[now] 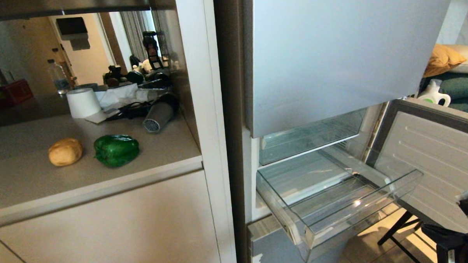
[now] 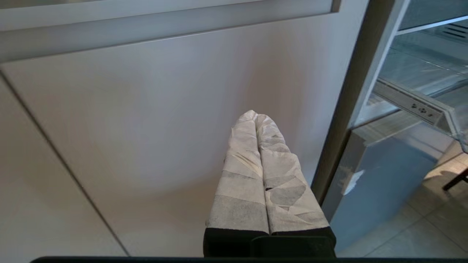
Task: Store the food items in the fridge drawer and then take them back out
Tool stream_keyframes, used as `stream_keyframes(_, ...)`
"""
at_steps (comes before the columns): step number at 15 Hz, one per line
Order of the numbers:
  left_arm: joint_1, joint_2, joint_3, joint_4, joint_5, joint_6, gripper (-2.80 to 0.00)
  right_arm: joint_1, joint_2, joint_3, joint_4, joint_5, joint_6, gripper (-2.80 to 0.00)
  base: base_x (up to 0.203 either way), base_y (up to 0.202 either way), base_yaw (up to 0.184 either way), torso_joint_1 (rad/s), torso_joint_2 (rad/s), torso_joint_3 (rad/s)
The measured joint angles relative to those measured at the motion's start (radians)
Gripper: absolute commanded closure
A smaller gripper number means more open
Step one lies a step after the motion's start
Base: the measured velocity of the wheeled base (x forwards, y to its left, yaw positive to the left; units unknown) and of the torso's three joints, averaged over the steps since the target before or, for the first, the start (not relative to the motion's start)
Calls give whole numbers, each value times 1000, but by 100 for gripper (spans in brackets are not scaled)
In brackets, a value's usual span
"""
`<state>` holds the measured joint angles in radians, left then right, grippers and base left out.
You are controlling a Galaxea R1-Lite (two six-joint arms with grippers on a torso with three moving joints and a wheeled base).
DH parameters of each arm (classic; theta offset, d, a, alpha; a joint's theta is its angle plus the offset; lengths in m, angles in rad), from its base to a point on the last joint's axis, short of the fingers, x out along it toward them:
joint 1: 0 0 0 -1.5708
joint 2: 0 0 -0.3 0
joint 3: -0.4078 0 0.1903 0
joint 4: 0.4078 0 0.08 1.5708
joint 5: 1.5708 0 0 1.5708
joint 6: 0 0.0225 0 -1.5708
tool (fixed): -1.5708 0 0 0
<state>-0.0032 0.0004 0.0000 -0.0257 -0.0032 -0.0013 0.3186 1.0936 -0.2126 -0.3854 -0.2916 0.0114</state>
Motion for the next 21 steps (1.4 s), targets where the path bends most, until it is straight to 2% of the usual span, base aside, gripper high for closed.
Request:
stream_keyframes(7, 0, 0, 0, 0, 0, 0, 0, -4, 375, -133, -8, 62, 112, 0, 0, 0, 0, 0, 0, 0)
stream_keyframes(11, 0, 0, 0, 0, 0, 0, 0, 3, 570, -214, -10, 77, 126, 0, 0, 0, 0, 0, 0, 0)
stream_keyframes(16, 0, 0, 0, 0, 0, 0, 0, 1, 692, -278, -16, 77, 127, 0, 0, 0, 0, 0, 0, 0)
stream_keyframes(18, 0, 0, 0, 0, 0, 0, 0, -2, 744, -296, -84, 75, 125, 0, 0, 0, 0, 0, 0, 0)
stream_keyframes(21, 0, 0, 0, 0, 0, 0, 0, -6, 838, -304, -263, 71, 111, 0, 0, 0, 0, 0, 0, 0)
